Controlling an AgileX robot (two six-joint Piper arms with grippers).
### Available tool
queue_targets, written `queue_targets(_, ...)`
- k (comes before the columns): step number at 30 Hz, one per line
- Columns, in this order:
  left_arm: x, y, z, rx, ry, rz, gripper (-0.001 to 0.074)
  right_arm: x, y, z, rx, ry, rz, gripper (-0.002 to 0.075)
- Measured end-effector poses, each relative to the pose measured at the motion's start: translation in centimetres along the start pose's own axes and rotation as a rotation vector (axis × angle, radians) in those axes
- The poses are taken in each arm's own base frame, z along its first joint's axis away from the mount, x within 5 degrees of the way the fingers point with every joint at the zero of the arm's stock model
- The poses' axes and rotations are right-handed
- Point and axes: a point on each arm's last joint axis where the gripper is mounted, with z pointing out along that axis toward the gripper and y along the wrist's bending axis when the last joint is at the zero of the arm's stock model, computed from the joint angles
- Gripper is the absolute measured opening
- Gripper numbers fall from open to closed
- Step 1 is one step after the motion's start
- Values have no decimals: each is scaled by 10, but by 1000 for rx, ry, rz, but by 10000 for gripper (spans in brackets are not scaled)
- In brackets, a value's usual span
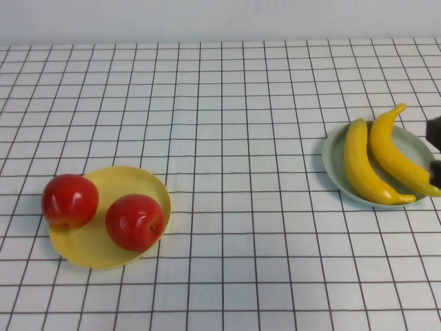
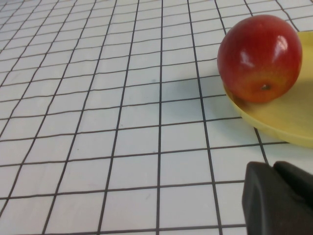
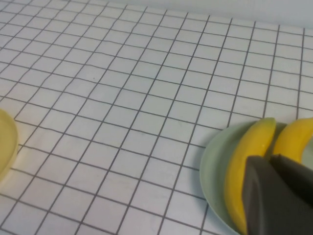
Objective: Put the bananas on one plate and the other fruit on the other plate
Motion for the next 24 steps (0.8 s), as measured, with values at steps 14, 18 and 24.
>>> queue_targets(14, 0, 0, 0, 0, 0, 0, -4, 105, -7, -74, 33, -266, -73, -14)
queue_targets(18, 0, 0, 0, 0, 0, 0, -4, 125, -11, -76, 69, -279, -56, -14)
queue_targets(24, 0, 0, 0, 0, 0, 0, -4, 160, -19, -75, 149, -342, 29, -14)
